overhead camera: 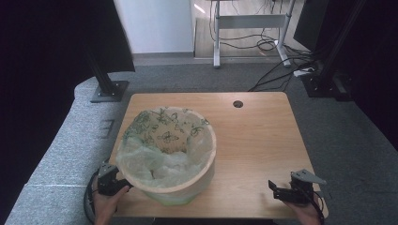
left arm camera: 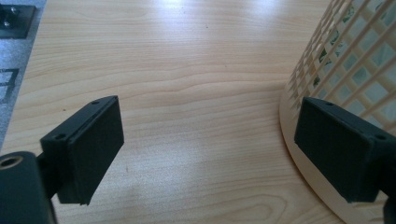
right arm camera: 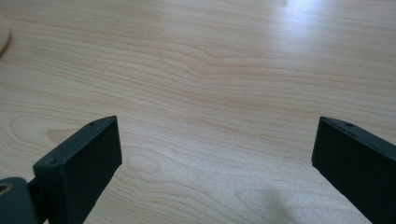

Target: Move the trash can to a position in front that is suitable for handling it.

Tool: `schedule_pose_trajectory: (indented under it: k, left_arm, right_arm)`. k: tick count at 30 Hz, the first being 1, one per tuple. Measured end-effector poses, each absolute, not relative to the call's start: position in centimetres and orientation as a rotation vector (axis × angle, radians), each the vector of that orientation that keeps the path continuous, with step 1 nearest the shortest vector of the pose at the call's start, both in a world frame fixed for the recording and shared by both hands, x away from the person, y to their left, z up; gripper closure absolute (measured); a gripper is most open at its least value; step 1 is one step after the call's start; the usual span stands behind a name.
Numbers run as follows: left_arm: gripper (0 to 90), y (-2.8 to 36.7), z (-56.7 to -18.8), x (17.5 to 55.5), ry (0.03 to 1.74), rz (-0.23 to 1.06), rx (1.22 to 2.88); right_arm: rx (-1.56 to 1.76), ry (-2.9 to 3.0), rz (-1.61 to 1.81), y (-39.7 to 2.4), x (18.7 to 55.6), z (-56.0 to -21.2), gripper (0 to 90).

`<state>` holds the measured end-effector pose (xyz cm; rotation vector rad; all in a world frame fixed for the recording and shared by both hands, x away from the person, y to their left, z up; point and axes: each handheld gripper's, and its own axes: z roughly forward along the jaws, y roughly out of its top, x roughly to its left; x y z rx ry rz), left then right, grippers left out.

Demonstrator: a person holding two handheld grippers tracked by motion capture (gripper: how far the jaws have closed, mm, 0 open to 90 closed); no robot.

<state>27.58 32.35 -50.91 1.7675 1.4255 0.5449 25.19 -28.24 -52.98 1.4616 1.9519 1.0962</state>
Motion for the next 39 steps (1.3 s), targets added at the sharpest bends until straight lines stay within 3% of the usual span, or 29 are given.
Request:
schedule_pose_trajectory:
  k: [21,25,39]
  left_arm:
    - [8.5,31.6,-48.2,28.5,1.435,0.549,1.695]
    - [14.3,30.2,-47.6,28.4,1.426,0.533,1.695]
    - [12.9,23.0,-46.6,28.3,1.472,0.560,1.726]
  right_arm:
    - [1.436,1.962,1.089,-28.7,25.4,-53.0,3.3]
    - [1.441,1.950,1.095,-28.7,25.3,-52.9,3.6]
    - [1.434,1.960,1.055,-28.2,25.3,-53.1,4.7]
